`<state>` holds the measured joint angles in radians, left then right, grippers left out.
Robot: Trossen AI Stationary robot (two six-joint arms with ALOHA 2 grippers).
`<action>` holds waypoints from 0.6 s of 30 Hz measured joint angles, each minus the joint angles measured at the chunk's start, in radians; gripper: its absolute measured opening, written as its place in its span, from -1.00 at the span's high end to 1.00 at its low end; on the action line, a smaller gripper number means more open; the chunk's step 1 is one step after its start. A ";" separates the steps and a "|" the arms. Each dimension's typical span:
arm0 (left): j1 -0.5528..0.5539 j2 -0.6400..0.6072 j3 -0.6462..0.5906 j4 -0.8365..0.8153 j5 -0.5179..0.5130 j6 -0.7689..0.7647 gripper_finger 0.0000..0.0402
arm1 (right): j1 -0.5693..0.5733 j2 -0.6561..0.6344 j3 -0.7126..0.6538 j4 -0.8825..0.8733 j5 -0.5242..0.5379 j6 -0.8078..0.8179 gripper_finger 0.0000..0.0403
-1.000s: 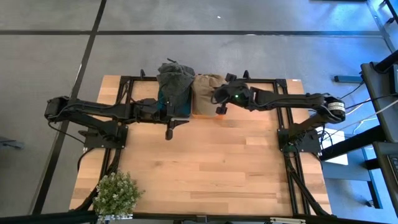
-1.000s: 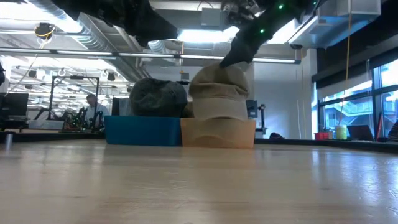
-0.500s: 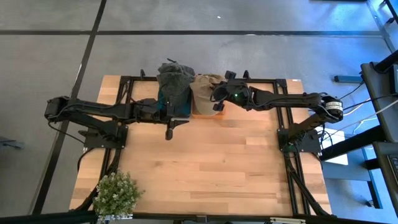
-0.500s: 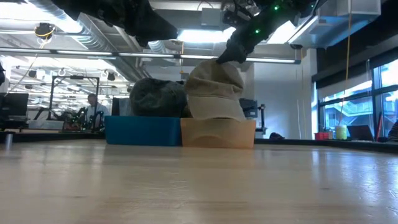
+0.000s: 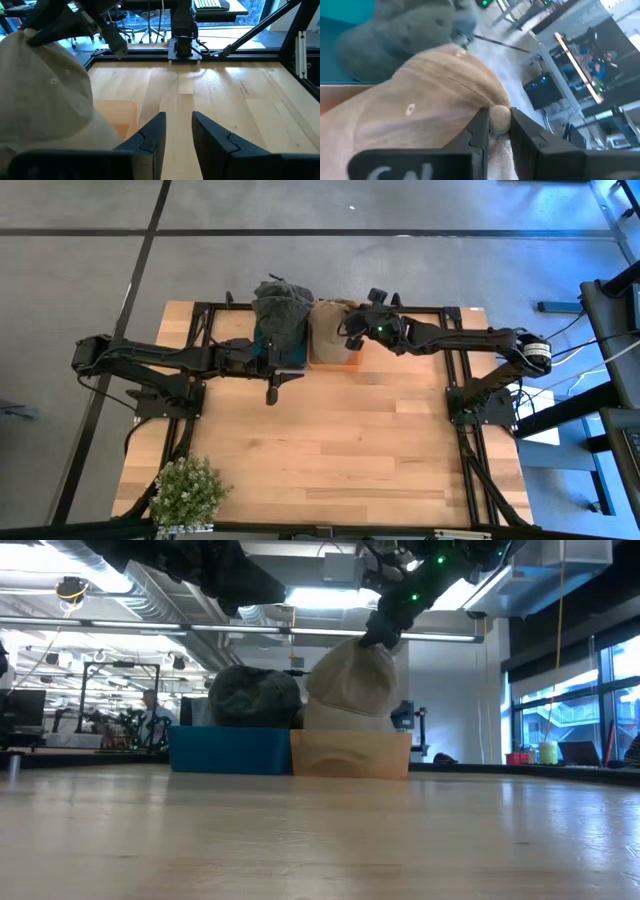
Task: Pick & Place hat
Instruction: Put the brown cap into the orange bin
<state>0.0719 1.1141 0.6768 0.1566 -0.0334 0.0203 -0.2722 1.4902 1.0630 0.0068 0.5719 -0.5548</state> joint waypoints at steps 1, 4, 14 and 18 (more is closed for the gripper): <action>0.000 0.000 0.000 0.000 0.000 -0.002 0.56 | -0.002 0.000 0.000 -0.003 -0.013 0.006 0.72; 0.000 0.000 0.000 -0.004 0.000 -0.011 0.56 | -0.001 0.000 0.000 -0.016 -0.109 0.065 0.72; 0.000 0.000 0.000 -0.005 0.000 -0.011 0.56 | -0.001 0.061 0.001 -0.039 -0.199 0.147 0.72; 0.000 0.000 0.000 -0.005 0.000 -0.011 0.56 | -0.003 0.119 0.001 -0.002 -0.188 0.103 0.72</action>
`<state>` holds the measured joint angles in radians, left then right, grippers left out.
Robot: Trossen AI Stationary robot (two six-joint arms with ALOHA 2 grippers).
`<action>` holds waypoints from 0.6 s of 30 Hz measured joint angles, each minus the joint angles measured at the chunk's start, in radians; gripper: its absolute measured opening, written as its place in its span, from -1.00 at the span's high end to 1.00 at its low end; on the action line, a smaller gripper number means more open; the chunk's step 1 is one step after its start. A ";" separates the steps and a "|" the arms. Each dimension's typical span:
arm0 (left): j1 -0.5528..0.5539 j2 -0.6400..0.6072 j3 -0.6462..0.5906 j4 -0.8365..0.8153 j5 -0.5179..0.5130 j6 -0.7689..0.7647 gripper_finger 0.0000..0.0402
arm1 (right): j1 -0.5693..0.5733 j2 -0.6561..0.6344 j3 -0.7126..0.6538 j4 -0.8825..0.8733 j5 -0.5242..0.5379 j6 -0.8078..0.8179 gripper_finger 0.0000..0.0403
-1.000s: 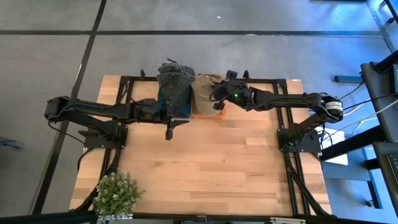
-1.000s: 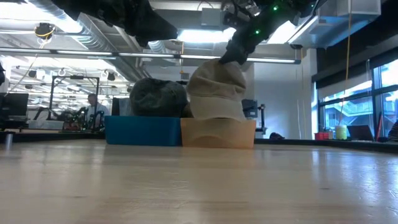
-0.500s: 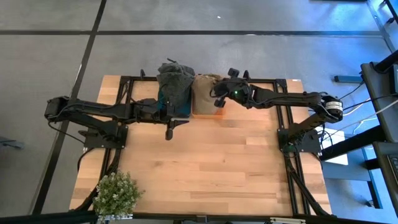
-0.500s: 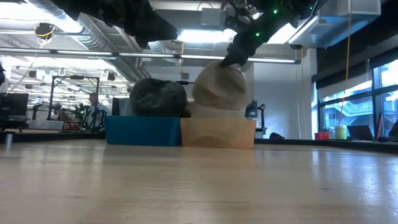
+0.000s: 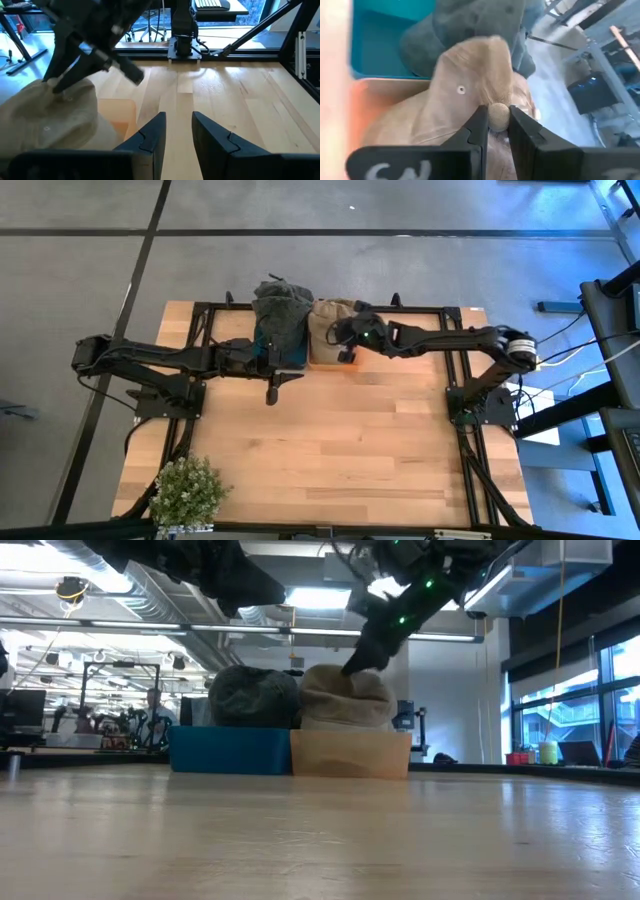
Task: Pick & Place hat
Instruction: Put the brown cap into the orange bin
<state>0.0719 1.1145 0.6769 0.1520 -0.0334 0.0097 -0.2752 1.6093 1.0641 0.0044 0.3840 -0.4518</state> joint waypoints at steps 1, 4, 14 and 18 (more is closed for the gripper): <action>0.000 0.000 0.000 0.000 0.000 0.000 0.56 | 0.000 0.014 0.000 0.012 0.021 -0.005 0.72; 0.000 0.000 0.000 -0.009 0.000 -0.006 0.56 | -0.002 0.051 0.000 0.046 0.134 -0.059 0.60; 0.000 0.000 0.000 -0.045 0.000 -0.024 0.56 | -0.007 0.089 0.000 0.076 0.247 -0.139 0.36; 0.000 0.000 0.000 -0.045 0.000 -0.024 0.56 | 0.016 0.043 0.000 0.103 0.246 -0.185 0.35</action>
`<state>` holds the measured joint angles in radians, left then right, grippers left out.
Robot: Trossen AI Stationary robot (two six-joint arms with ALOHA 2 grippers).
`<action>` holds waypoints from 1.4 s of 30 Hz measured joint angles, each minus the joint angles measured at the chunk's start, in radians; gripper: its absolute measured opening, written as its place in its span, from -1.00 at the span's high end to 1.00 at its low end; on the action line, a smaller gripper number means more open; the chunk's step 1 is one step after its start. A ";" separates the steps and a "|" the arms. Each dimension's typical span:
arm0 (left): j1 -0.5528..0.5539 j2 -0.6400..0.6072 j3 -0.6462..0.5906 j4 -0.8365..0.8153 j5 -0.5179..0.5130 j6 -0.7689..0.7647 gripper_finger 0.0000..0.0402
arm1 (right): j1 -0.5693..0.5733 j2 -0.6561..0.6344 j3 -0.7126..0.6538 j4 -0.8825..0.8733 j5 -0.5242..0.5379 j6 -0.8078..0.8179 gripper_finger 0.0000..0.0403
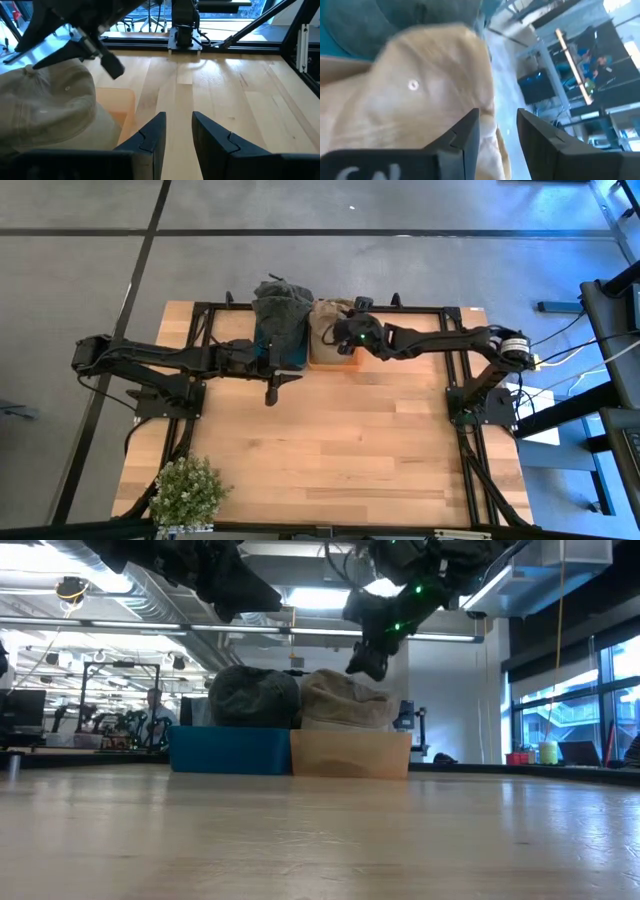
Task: Pick & Place hat
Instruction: Put the brown cap into the orange bin, then return to Home Position
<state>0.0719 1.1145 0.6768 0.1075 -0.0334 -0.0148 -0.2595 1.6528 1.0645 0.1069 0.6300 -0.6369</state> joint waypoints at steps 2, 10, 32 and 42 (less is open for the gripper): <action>0.000 0.000 0.000 0.000 0.000 0.000 0.56 | 0.011 -0.016 0.000 0.001 0.003 -0.019 0.35; 0.000 0.000 0.000 -0.001 0.000 0.000 0.56 | 0.071 -0.066 0.000 -0.097 -0.232 0.084 0.34; 0.000 0.000 0.000 -0.014 -0.001 0.001 0.56 | -0.049 0.239 0.001 0.058 -0.301 0.190 0.34; 0.000 0.000 0.000 -0.014 -0.003 0.001 0.56 | -0.009 0.094 -0.002 0.024 -0.289 0.188 0.34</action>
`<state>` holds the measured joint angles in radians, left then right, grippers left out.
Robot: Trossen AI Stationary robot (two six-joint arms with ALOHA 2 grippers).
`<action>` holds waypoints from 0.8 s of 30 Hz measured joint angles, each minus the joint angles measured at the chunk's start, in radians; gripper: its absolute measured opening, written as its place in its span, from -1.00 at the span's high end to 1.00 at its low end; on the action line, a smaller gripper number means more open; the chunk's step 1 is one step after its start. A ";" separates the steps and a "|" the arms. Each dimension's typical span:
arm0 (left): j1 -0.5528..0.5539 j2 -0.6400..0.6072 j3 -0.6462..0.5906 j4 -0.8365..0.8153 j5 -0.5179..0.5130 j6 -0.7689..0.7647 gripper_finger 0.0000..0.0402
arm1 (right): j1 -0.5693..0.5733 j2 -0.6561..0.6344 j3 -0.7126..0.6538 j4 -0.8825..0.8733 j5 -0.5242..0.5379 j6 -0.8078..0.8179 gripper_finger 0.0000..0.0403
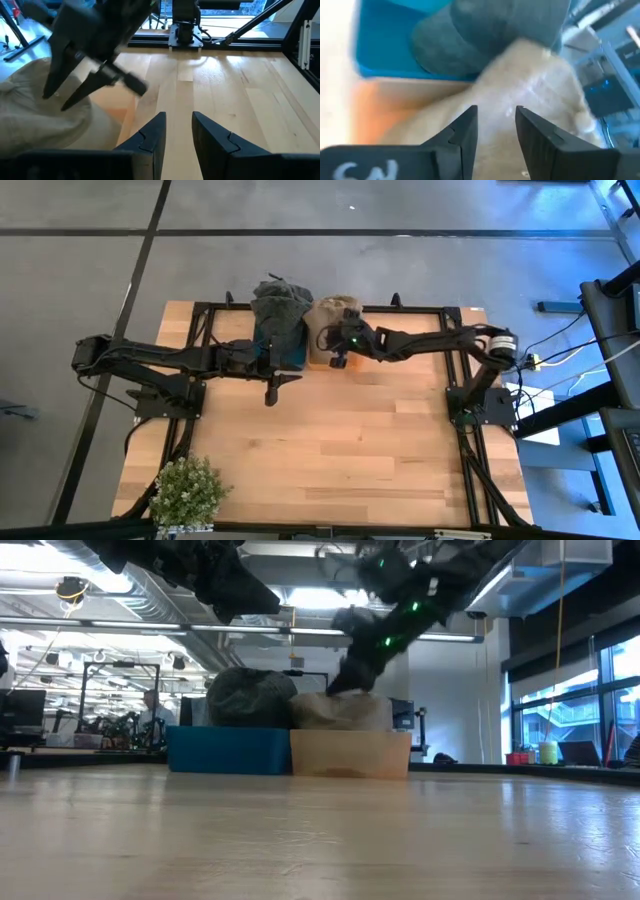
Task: Pick & Place hat
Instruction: Return to Home Position
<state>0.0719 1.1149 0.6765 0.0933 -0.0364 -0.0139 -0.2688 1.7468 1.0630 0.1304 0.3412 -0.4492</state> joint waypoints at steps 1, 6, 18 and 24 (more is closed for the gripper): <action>0.000 0.000 0.000 0.000 -0.002 0.000 0.56 | 0.010 -0.018 0.000 -0.008 -0.001 0.000 0.34; 0.000 0.000 -0.001 -0.043 -0.007 0.000 0.56 | 0.064 -0.170 0.000 -0.193 -0.065 0.053 0.34; 0.015 -0.431 -0.321 0.153 0.122 -0.045 0.56 | 0.214 -0.850 -0.579 -0.079 -0.301 0.398 0.34; 0.060 -0.660 -0.462 0.230 0.244 -0.074 0.56 | 0.263 -1.118 -0.824 0.104 -0.238 0.494 0.34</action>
<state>0.1317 0.4551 0.2147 0.3228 0.2080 -0.0876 -0.0053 0.6288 0.2392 0.2345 0.1036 0.0447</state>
